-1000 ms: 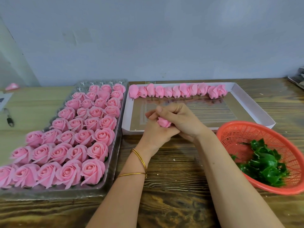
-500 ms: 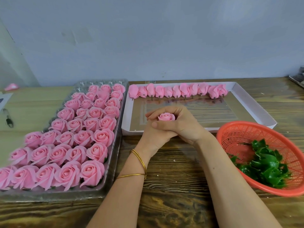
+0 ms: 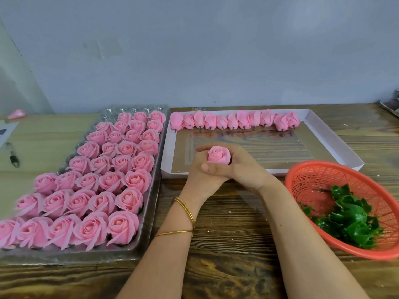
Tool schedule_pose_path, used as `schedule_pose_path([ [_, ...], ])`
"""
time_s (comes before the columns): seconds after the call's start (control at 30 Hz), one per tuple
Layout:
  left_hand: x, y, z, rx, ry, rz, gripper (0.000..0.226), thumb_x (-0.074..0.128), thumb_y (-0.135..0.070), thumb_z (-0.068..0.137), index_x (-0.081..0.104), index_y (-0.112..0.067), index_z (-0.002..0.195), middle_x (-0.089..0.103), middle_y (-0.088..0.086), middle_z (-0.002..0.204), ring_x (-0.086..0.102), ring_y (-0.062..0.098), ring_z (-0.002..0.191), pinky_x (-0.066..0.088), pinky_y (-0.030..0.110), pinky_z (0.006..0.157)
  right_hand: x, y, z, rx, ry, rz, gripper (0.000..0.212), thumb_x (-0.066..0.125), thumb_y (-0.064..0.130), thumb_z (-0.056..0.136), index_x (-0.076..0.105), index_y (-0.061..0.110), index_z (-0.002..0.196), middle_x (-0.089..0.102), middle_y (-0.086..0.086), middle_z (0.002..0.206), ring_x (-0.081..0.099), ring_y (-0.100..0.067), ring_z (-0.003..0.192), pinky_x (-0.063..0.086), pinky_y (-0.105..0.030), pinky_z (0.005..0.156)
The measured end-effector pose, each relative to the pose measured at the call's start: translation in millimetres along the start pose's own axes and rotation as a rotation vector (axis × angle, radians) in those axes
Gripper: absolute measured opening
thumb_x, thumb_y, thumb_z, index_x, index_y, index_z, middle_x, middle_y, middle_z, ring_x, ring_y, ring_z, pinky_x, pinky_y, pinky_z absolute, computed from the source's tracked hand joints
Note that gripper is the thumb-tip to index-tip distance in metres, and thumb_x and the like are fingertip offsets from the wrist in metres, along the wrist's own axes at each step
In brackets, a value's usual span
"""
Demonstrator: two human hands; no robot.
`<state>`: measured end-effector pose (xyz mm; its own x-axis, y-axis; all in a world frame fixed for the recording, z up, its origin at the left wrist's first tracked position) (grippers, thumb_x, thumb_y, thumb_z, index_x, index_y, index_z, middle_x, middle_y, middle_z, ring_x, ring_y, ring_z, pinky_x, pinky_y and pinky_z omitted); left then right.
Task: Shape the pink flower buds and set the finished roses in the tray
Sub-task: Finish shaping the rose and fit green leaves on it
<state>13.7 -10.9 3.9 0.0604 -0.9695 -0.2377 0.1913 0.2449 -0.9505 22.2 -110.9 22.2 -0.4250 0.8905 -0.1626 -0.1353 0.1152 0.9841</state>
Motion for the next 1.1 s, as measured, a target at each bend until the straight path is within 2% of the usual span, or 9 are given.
schedule_pose_path([
  [0.13, 1, -9, 1, 0.065, 0.056, 0.055, 0.031, 0.079, -0.010, 0.073, 0.059, -0.034, 0.072, 0.067, -0.015, 0.068, 0.063, -0.004, 0.074, 0.047, 0.006, 0.058, -2, 2, 2, -0.027, -0.208, 0.170, 0.037, 0.061, 0.053, 0.083, 0.076, 0.022, 0.095, 0.075, -0.001, 0.105, 0.068, -0.017, 0.104, 0.050, -0.037, 0.096],
  [0.27, 1, -8, 0, 0.049, 0.042, 0.131, 0.027, 0.078, -0.013, 0.075, 0.060, -0.031, 0.073, 0.065, -0.010, 0.071, 0.064, 0.000, 0.070, 0.048, 0.008, 0.057, -1, 8, 3, -0.136, -0.355, 0.078, 0.031, 0.056, 0.037, 0.094, 0.077, 0.016, 0.086, 0.076, -0.001, 0.089, 0.070, -0.010, 0.091, 0.052, -0.021, 0.083],
  [0.4, 0, -14, 1, 0.131, 0.032, 0.271, 0.018, 0.065, -0.011, 0.085, 0.061, -0.026, 0.076, 0.064, -0.004, 0.075, 0.064, 0.016, 0.078, 0.053, 0.029, 0.067, 5, 8, 4, -0.193, -0.391, -0.124, 0.024, 0.063, 0.017, 0.095, 0.077, 0.003, 0.082, 0.074, -0.011, 0.078, 0.069, -0.021, 0.077, 0.053, -0.032, 0.074],
  [0.47, 2, -16, 1, 0.156, 0.037, 0.367, 0.016, 0.057, -0.014, 0.092, 0.059, -0.025, 0.081, 0.060, -0.006, 0.078, 0.060, 0.017, 0.082, 0.049, 0.030, 0.071, 9, 7, 4, -0.206, -0.386, -0.195, 0.018, 0.067, 0.015, 0.092, 0.076, 0.004, 0.081, 0.073, -0.007, 0.075, 0.068, -0.015, 0.072, 0.053, -0.030, 0.070],
  [0.57, 2, -16, 1, 0.138, -0.011, 0.390, 0.015, 0.052, -0.018, 0.096, 0.052, -0.028, 0.085, 0.047, -0.013, 0.078, 0.049, 0.011, 0.083, 0.039, 0.027, 0.074, 14, 8, 3, -0.205, -0.376, -0.241, 0.007, 0.072, 0.014, 0.088, 0.078, 0.010, 0.090, 0.075, 0.001, 0.085, 0.069, -0.007, 0.082, 0.054, -0.026, 0.080],
  [0.63, 3, -15, 2, 0.145, -0.015, 0.415, 0.014, 0.051, -0.017, 0.097, 0.054, -0.025, 0.085, 0.047, -0.010, 0.080, 0.048, 0.011, 0.082, 0.038, 0.027, 0.073, 15, 8, 3, -0.181, -0.365, -0.231, 0.012, 0.073, 0.017, 0.087, 0.077, 0.012, 0.097, 0.075, 0.001, 0.092, 0.069, -0.007, 0.089, 0.053, -0.027, 0.087],
  [0.8, 0, -13, 5, 0.127, -0.032, 0.434, 0.034, 0.052, -0.017, 0.095, 0.043, -0.036, 0.069, 0.042, -0.019, 0.070, 0.042, -0.004, 0.065, 0.029, 0.007, 0.055, 15, 10, 2, -0.112, -0.262, -0.123, 0.024, 0.074, 0.017, 0.086, 0.070, 0.014, 0.110, 0.072, 0.001, 0.104, 0.067, -0.005, 0.098, 0.051, -0.024, 0.093],
  [1.03, -2, -13, 3, 0.072, -0.065, 0.419, 0.033, 0.059, -0.021, 0.092, 0.044, -0.035, 0.067, 0.045, -0.018, 0.066, 0.045, -0.003, 0.062, 0.031, 0.007, 0.055, 13, 8, -1, -0.125, -0.265, -0.111, 0.039, 0.074, 0.020, 0.085, 0.064, 0.017, 0.123, 0.069, 0.001, 0.114, 0.064, -0.006, 0.106, 0.051, -0.028, 0.097],
  [1.1, -4, -12, 2, 0.052, -0.085, 0.389, 0.025, 0.062, -0.021, 0.089, 0.052, -0.032, 0.069, 0.052, -0.015, 0.067, 0.054, 0.005, 0.068, 0.041, 0.016, 0.061, 12, 8, -1, -0.155, -0.291, -0.122, 0.043, 0.071, 0.021, 0.082, 0.065, 0.017, 0.124, 0.068, 0.003, 0.118, 0.062, -0.004, 0.110, 0.050, -0.026, 0.099],
])
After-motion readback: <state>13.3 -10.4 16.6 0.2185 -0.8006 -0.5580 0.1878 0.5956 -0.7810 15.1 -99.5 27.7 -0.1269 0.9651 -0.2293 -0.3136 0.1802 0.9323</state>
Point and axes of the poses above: each hand's wrist, its own z-axis towards the middle knuckle, its own x-axis out of the palm, y = z × x, the point moved 3 cm from there along z, towards the middle knuckle
